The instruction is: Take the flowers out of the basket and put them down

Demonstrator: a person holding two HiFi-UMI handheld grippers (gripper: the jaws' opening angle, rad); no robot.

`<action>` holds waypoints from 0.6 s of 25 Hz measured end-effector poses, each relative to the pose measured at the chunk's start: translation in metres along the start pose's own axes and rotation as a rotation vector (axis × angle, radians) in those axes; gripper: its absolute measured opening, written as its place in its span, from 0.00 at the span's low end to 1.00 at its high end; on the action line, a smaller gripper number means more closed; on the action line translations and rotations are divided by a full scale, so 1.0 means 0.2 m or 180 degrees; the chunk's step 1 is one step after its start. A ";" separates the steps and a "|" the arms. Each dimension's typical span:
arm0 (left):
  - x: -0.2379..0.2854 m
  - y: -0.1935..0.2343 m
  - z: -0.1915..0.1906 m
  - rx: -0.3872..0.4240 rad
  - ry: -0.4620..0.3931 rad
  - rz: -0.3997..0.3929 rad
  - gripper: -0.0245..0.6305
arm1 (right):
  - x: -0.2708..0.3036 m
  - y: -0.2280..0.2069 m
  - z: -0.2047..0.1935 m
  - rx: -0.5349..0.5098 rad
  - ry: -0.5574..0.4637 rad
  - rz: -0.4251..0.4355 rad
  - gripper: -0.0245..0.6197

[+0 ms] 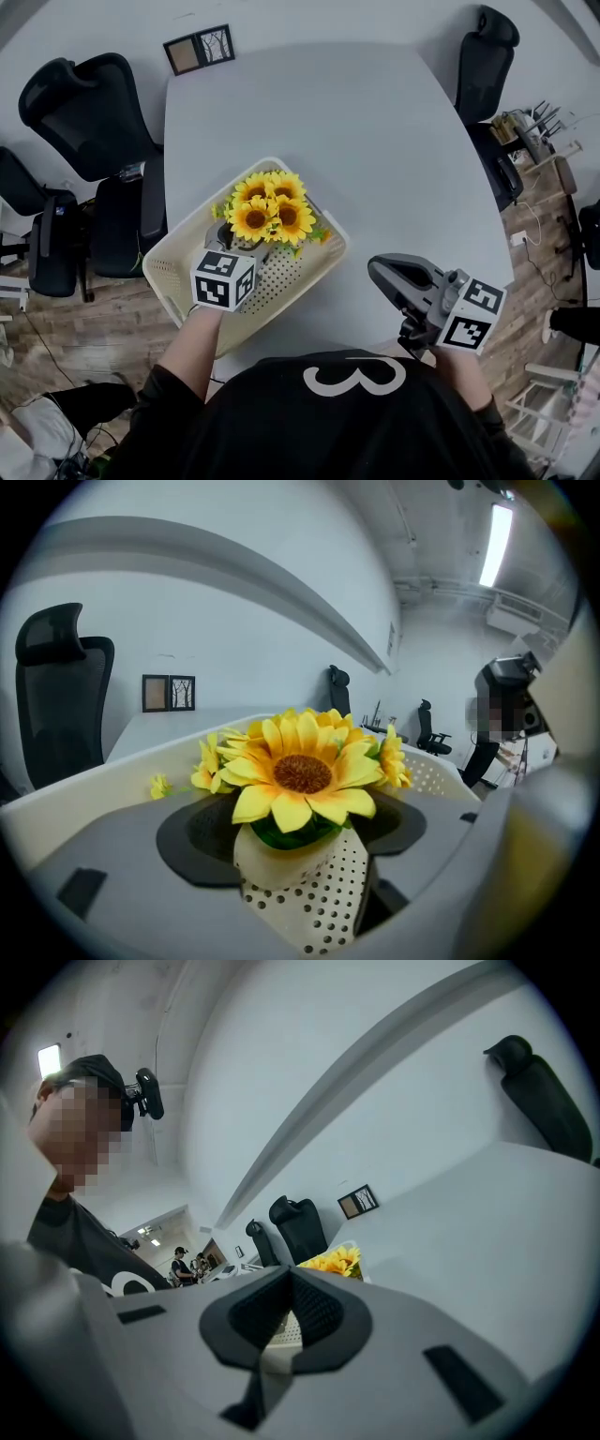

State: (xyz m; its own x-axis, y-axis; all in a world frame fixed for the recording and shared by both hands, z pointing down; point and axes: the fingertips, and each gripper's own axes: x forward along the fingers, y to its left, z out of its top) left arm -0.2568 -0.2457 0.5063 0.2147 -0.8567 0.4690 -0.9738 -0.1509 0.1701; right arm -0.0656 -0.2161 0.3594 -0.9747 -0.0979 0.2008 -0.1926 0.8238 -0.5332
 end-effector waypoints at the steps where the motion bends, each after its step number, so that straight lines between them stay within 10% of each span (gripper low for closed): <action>1: 0.01 0.00 0.00 0.0001 -0.0016 -0.0003 0.57 | -0.01 0.00 0.00 -0.0002 0.0002 -0.0007 0.05; 15: 0.11 0.01 0.03 0.0079 -0.0277 0.0004 0.60 | -0.10 0.01 -0.06 0.0036 -0.0031 -0.0201 0.05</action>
State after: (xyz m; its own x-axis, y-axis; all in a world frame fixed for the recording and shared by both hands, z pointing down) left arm -0.2536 -0.2672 0.5123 0.2071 -0.8963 0.3920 -0.9759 -0.1610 0.1475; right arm -0.0458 -0.2062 0.3642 -0.9616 -0.1550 0.2264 -0.2551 0.8094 -0.5290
